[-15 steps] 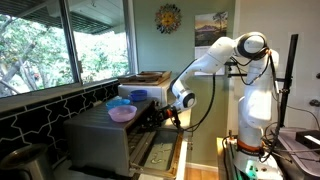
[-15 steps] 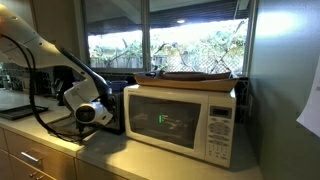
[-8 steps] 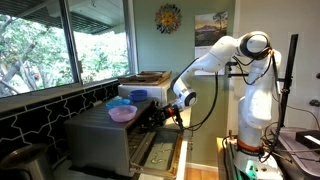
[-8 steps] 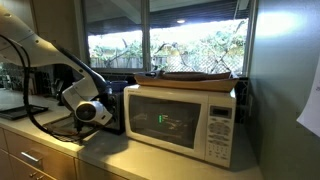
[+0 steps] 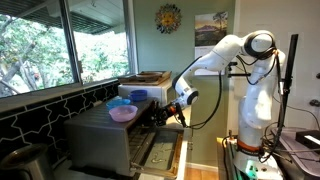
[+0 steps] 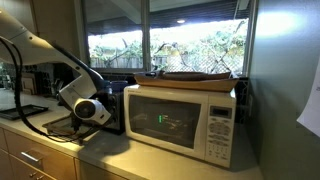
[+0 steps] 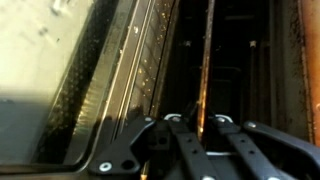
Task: Pull the oven tray, put the purple bowl on it, and push it back into the oven
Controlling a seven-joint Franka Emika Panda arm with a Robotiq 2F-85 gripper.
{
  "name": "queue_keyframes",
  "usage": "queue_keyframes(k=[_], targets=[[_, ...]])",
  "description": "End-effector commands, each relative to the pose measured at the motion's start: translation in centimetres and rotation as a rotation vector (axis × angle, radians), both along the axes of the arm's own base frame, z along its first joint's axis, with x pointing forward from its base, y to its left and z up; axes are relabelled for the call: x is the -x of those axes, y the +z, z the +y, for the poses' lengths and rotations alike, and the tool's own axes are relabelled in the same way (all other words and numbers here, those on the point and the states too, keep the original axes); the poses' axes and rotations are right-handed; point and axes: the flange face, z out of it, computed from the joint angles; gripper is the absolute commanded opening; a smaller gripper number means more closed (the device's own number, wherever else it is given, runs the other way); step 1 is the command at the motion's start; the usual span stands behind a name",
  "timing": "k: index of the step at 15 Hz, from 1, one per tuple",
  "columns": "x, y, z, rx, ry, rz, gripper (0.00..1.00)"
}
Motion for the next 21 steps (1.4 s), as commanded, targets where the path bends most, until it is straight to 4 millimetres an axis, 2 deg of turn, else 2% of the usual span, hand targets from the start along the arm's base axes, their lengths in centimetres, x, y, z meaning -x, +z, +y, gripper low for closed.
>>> queue_keyframes(k=[1,21], targets=[[2.5,-0.5,-1.5,0.062,0.025,0.058,0.02],[5.3,0.3,-2.3,-0.006,0.015,0.181,0.02]])
